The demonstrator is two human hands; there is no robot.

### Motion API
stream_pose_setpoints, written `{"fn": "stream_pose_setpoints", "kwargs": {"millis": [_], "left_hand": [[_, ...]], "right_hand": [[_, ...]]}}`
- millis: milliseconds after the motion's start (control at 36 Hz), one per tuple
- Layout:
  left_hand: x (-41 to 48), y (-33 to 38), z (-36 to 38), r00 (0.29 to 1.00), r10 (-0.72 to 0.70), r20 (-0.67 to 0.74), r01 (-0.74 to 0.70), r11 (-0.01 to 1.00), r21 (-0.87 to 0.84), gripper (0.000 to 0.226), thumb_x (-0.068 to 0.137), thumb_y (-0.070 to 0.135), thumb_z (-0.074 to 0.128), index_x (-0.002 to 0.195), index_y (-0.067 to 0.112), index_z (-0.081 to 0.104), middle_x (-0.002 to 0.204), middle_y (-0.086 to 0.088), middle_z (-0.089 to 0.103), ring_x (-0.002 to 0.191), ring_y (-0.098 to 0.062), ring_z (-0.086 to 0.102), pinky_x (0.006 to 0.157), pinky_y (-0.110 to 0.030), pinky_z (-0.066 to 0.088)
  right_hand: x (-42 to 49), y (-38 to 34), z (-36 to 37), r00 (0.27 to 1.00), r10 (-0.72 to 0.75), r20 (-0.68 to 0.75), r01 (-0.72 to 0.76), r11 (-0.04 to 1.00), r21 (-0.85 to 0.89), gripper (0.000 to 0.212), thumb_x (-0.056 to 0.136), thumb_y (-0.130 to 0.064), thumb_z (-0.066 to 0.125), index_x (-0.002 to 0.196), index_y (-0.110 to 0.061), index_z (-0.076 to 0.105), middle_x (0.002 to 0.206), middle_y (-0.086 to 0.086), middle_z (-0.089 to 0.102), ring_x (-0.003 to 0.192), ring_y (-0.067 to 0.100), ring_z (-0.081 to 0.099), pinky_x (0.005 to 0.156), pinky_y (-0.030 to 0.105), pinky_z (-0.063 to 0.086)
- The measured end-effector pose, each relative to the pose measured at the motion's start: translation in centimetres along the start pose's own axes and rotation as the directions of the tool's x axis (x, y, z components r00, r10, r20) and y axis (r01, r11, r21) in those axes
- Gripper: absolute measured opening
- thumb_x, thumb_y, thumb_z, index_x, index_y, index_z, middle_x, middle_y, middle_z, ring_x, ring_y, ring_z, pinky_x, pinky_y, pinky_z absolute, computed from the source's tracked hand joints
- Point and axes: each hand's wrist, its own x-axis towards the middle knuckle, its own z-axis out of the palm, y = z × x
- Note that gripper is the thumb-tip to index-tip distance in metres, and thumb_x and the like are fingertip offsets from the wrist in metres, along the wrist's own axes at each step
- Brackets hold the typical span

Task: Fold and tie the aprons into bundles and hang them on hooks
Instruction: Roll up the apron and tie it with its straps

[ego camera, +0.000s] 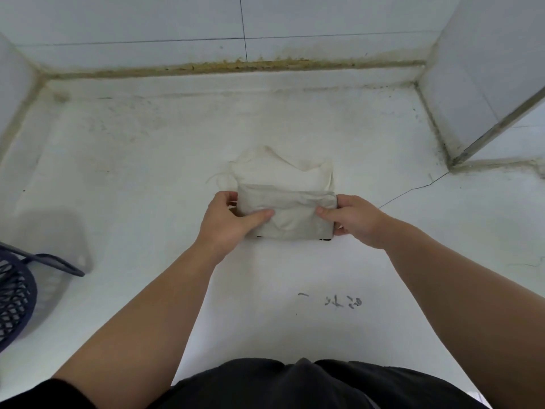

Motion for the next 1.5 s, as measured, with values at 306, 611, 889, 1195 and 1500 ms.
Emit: {"fn": "stream_pose_setpoints", "kwargs": {"millis": [306,611,889,1195,1500], "left_hand": [[0.3,1.6,3.8,0.955,0.072,-0.286,0.022,0.949,0.315,0.065,0.07,0.041,0.078,0.114,0.005,0.048,0.113,-0.009,0.057,0.106,-0.028,0.056,0.076,-0.029,0.044],[-0.8,2.8,4.1,0.981,0.196,0.017,-0.187,0.903,0.387,0.054,0.072,0.019,0.077,0.114,0.008,0.044,0.113,-0.006,0.049,0.095,-0.02,0.049,0.066,-0.025,0.035],[-0.9,2.9,3.6,0.989,0.124,0.079,-0.137,0.972,0.189,0.056,0.072,0.01,0.076,0.12,0.015,0.046,0.112,0.001,0.055,0.097,-0.017,0.056,0.079,-0.03,0.05],[-1.1,0.8,2.0,0.994,-0.092,-0.065,0.085,0.991,-0.106,0.04,0.08,0.007,0.067,0.118,0.012,0.054,0.107,-0.003,0.065,0.09,-0.018,0.064,0.066,-0.028,0.053],[-0.7,0.9,1.6,0.998,-0.06,-0.021,0.058,0.994,-0.088,0.034,0.084,0.009,0.064,0.114,0.015,0.05,0.102,0.001,0.06,0.079,-0.015,0.06,0.07,-0.037,0.054]], "right_hand": [[1.5,-0.7,3.8,0.918,-0.12,-0.379,-0.02,0.938,-0.346,0.057,0.07,-0.064,0.066,0.093,-0.012,0.064,0.084,0.0,0.065,0.082,0.02,0.064,0.063,0.028,0.044],[1.7,-2.5,5.0,0.916,-0.162,-0.368,-0.063,0.846,-0.529,0.041,0.087,-0.048,0.057,0.096,-0.008,0.058,0.083,0.004,0.059,0.08,0.025,0.058,0.059,0.03,0.039],[0.5,-3.5,4.5,0.984,-0.116,-0.137,0.04,0.885,-0.464,0.013,0.082,-0.019,0.065,0.079,-0.009,0.057,0.075,0.005,0.058,0.073,0.023,0.06,0.06,0.029,0.045],[1.3,-2.4,4.7,0.955,0.019,-0.297,-0.125,0.93,-0.344,0.046,0.075,-0.021,0.074,0.113,-0.008,0.05,0.099,0.005,0.055,0.09,0.023,0.055,0.069,0.029,0.045],[1.2,-2.2,4.9,0.968,0.02,-0.252,-0.128,0.897,-0.424,0.059,0.065,-0.034,0.083,0.105,-0.009,0.048,0.092,0.002,0.056,0.08,0.019,0.056,0.051,0.025,0.04]]}}
